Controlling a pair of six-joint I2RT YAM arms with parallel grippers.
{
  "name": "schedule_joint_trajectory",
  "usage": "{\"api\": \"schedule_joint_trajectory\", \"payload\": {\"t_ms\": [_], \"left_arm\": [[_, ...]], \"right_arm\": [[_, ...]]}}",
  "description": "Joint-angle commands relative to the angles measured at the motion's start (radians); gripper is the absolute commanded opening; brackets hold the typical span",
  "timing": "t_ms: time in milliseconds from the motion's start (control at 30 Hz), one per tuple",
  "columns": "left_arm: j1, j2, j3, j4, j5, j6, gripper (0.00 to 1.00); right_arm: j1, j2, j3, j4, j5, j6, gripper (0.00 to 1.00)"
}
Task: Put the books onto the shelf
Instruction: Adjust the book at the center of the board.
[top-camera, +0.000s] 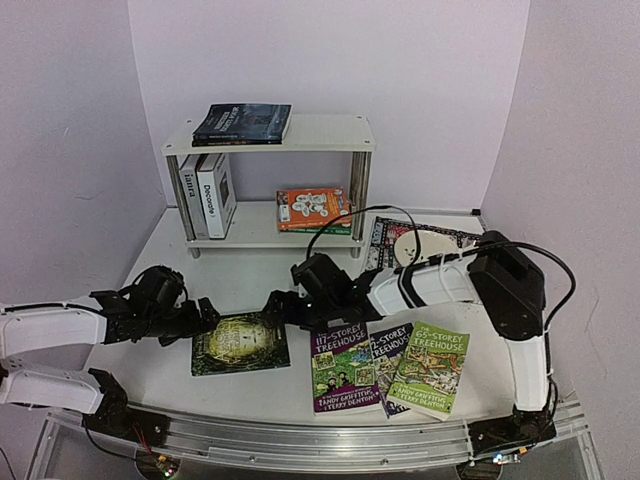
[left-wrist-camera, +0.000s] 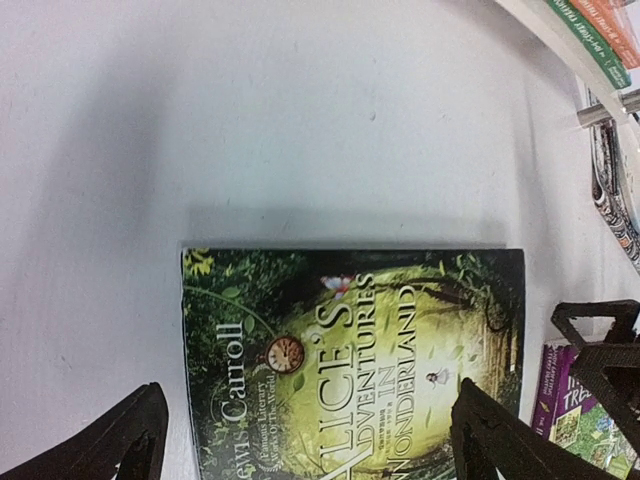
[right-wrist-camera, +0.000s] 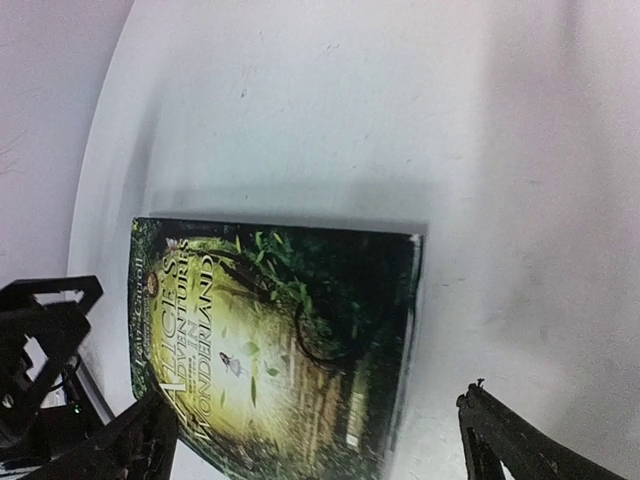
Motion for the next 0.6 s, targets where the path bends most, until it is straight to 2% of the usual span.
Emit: {"api": "schedule_joint_trajectory", "payload": {"t_ms": [0, 267, 433, 567], "left_arm": [[-0.001, -0.054, 0.086, -0.067, -0.094, 0.106, 1.00], [-0.001, -0.080, 0.081, -0.107, -0.022, 0.097, 1.00], [-0.001, -0.092, 0.063, -0.142, 0.041, 0.064, 1.00], [-0.002, -0.126, 0.033, -0.146, 0.125, -0.009, 1.00]], "right_arm": [[-0.038, -0.206, -0.066, -0.063, 0.063, -0.174, 0.98], [-0.041, -0.415, -0.215, -0.117, 0.019, -0.316, 0.98], [-0.040, -0.471, -0.278, -0.121, -0.074, -0.233, 0.98], [0.007, -0.438, -0.279, -0.108, -0.089, -0.136, 0.98]]}}
